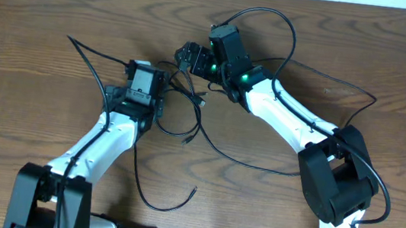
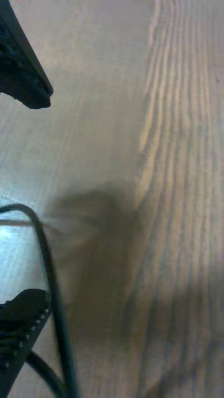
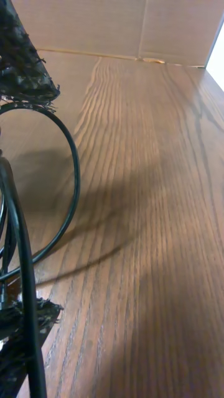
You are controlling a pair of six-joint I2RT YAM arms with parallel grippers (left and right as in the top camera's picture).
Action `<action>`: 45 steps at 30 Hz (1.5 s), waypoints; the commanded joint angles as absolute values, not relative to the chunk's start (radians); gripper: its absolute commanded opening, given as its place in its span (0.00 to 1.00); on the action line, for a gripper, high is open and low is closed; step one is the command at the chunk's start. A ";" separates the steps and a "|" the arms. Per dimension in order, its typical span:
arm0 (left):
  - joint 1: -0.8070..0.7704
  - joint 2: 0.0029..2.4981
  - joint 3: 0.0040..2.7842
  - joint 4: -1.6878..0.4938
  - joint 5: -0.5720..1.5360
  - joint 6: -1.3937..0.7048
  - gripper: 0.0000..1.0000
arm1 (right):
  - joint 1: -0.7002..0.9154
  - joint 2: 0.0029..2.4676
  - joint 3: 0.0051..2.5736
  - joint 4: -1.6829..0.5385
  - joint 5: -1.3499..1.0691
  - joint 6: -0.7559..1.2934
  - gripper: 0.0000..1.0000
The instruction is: Untangle cables
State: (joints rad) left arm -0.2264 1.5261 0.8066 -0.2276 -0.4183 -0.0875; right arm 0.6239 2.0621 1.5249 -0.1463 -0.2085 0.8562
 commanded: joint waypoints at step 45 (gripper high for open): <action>-0.226 1.581 0.806 -0.124 -0.435 -0.052 0.58 | 0.643 2.139 1.528 -0.101 -0.167 0.954 0.73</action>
